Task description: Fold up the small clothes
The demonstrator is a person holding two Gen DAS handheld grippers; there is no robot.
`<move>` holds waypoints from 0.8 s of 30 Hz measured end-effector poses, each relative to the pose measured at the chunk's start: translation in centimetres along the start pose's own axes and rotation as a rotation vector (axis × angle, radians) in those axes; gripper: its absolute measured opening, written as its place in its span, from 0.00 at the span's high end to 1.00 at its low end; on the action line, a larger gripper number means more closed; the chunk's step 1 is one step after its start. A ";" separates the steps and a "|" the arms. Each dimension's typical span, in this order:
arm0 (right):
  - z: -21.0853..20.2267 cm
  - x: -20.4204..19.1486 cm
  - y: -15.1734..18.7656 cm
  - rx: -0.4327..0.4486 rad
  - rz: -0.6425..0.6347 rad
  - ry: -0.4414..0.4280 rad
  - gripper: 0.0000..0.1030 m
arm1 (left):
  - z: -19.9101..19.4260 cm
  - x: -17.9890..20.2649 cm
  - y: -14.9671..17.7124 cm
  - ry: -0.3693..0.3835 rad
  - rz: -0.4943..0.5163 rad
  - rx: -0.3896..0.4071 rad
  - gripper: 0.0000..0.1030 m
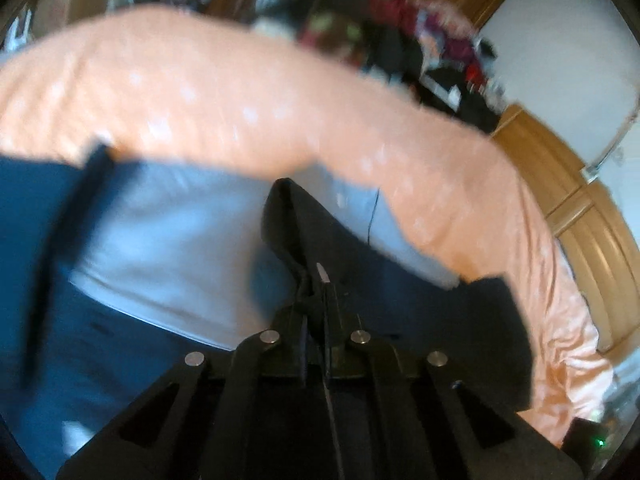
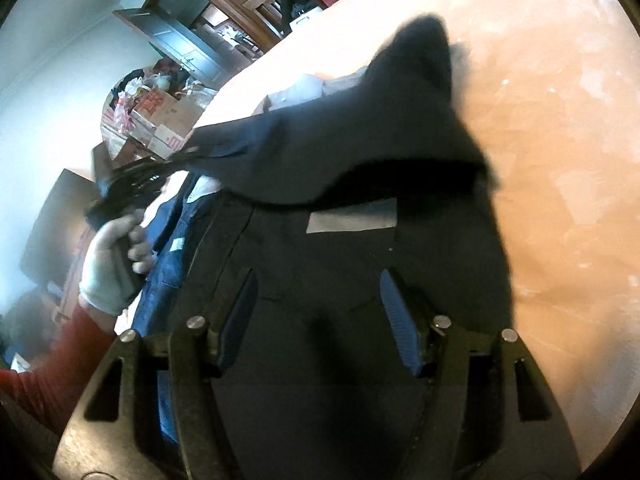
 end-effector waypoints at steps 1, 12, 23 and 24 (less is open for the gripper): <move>-0.3 -0.1 -0.1 0.006 -0.004 0.007 0.39 | -1.1 -1.4 -0.4 -0.031 -0.010 0.024 0.96; 0.0 4.1 -4.8 0.077 0.048 0.122 0.34 | 0.3 -8.5 2.0 -0.157 -0.109 -0.070 0.95; 1.6 4.5 -4.5 0.042 0.022 0.182 0.38 | -1.1 -8.7 2.5 -0.148 -0.091 -0.095 0.86; 1.2 3.8 -5.0 0.066 -0.004 0.177 0.39 | -2.0 -8.6 2.4 -0.131 -0.091 -0.081 0.86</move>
Point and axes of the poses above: each gripper's, at about its wrist camera, not at the fingertips, and z roughly the way its jaws point, x to its right, y to its underside, the point moved 3 cm from there along z, roughly the way its jaws point, and after that the axes turned 1 degree about -z, right-handed, at the moved point
